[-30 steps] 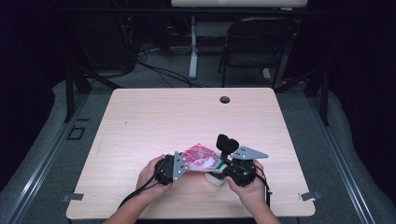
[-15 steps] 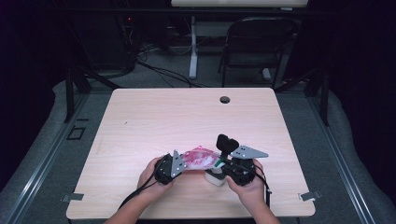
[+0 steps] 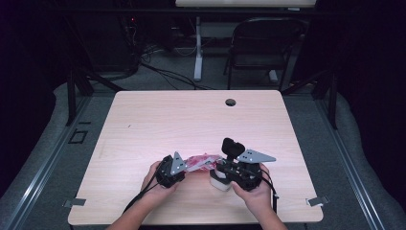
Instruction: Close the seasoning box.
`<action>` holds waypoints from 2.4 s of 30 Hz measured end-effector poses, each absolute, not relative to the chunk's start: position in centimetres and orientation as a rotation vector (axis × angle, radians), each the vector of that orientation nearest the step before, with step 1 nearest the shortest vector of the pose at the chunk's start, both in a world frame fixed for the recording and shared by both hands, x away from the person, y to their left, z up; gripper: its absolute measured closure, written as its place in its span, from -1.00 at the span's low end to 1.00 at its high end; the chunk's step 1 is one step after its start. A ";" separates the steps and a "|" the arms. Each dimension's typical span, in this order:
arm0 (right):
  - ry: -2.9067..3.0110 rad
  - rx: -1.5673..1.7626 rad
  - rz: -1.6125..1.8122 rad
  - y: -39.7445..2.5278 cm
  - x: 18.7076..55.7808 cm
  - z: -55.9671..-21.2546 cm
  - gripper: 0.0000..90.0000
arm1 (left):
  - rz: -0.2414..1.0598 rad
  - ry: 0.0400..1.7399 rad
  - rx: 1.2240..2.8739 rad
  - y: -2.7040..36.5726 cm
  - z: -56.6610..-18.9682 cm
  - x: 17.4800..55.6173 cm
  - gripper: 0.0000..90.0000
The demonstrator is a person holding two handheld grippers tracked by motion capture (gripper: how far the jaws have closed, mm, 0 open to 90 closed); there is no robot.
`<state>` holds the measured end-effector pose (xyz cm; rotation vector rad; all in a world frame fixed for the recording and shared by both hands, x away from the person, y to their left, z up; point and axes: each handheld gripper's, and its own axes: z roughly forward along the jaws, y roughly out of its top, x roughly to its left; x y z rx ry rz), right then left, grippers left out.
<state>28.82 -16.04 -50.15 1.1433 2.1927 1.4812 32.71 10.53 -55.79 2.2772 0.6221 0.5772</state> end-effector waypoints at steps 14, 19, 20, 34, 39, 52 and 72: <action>2.194 1.145 1.485 -16.0 28.9 -50.2 0.66 | 0.466 0.666 2.259 11.1 -56.6 33.3 0.64; 2.185 1.155 1.494 -16.0 28.9 -50.2 0.67 | 0.451 0.671 2.261 11.2 -56.8 33.3 0.63; 2.185 1.154 1.496 -16.0 28.9 -50.2 0.67 | 0.450 0.671 2.263 11.2 -56.8 33.3 0.63; 2.198 1.144 1.491 -15.9 28.9 -50.2 0.63 | 0.356 0.741 2.248 11.5 -57.5 33.9 0.62; 2.196 1.141 1.491 -15.9 28.8 -50.2 0.61 | 0.336 0.754 2.238 11.7 -57.7 34.1 0.63; 2.189 1.153 1.492 -15.9 28.8 -50.3 0.58 | 0.342 0.744 2.249 11.7 -57.8 34.1 0.64; 2.189 1.160 1.486 -16.1 28.9 -50.4 0.57 | 0.335 0.753 2.235 11.8 -58.0 34.2 0.64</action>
